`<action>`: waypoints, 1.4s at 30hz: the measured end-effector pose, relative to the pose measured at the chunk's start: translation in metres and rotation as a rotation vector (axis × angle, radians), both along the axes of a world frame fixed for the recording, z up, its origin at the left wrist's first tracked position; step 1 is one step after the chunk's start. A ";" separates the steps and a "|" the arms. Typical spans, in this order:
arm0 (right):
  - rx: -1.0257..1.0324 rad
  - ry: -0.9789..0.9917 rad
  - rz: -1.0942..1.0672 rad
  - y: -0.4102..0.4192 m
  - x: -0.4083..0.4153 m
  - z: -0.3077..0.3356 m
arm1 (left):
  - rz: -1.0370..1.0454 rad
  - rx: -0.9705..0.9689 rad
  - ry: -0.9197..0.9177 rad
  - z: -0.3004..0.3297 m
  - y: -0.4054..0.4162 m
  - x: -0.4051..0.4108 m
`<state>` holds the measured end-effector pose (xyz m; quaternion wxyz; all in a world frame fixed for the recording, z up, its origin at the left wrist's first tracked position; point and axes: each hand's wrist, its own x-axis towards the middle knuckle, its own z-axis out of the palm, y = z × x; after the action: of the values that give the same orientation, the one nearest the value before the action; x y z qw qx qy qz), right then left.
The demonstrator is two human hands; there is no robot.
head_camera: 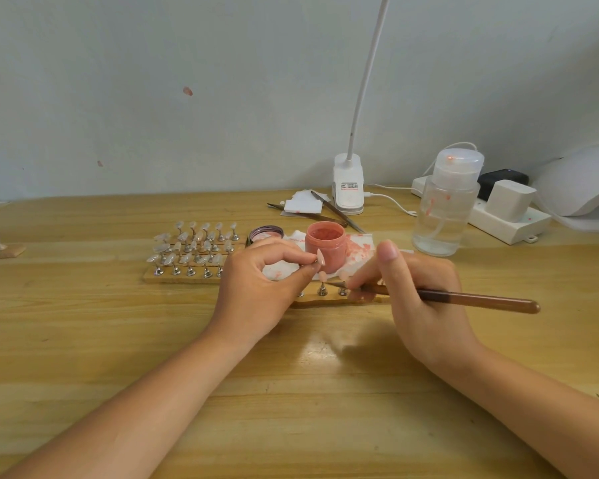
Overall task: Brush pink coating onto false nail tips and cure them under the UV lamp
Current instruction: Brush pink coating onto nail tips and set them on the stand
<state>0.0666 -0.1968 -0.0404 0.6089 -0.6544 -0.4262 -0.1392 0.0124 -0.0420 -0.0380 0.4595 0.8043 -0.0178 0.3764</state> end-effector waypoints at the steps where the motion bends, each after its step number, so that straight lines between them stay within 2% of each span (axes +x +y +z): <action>1: 0.023 -0.007 0.010 -0.001 0.000 0.000 | 0.001 -0.003 0.003 0.000 0.000 0.000; 5: 0.085 -0.038 -0.046 -0.003 0.001 0.003 | -0.009 -0.015 0.020 0.001 0.000 0.000; 8: 0.053 -0.020 -0.104 -0.002 0.001 0.005 | -0.015 -0.021 0.033 0.002 0.000 -0.001; 13: -0.069 -0.146 -0.104 -0.001 -0.002 0.004 | -0.021 -0.029 0.038 0.002 0.001 -0.001; 23: -0.082 -0.224 -0.060 -0.003 0.000 -0.001 | -0.011 -0.035 0.042 0.001 0.001 0.000; 26: -0.063 -0.243 -0.104 -0.001 0.000 -0.001 | -0.018 -0.022 0.046 0.001 0.001 0.000; 32: -0.043 -0.193 -0.068 -0.003 0.002 -0.002 | -0.015 -0.030 0.047 0.001 0.001 0.000; 36: -0.063 -0.193 -0.136 -0.001 0.001 -0.002 | -0.016 -0.013 0.037 0.001 0.001 0.000; 39: -0.039 -0.159 -0.068 -0.002 0.001 -0.002 | -0.008 -0.015 0.030 0.001 0.000 0.001; 42: -0.044 -0.187 -0.116 -0.001 0.001 -0.001 | -0.009 0.004 0.024 0.001 0.001 0.001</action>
<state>0.0677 -0.1982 -0.0415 0.5430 -0.6754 -0.4453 -0.2252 0.0138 -0.0410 -0.0374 0.4600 0.8095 -0.0165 0.3644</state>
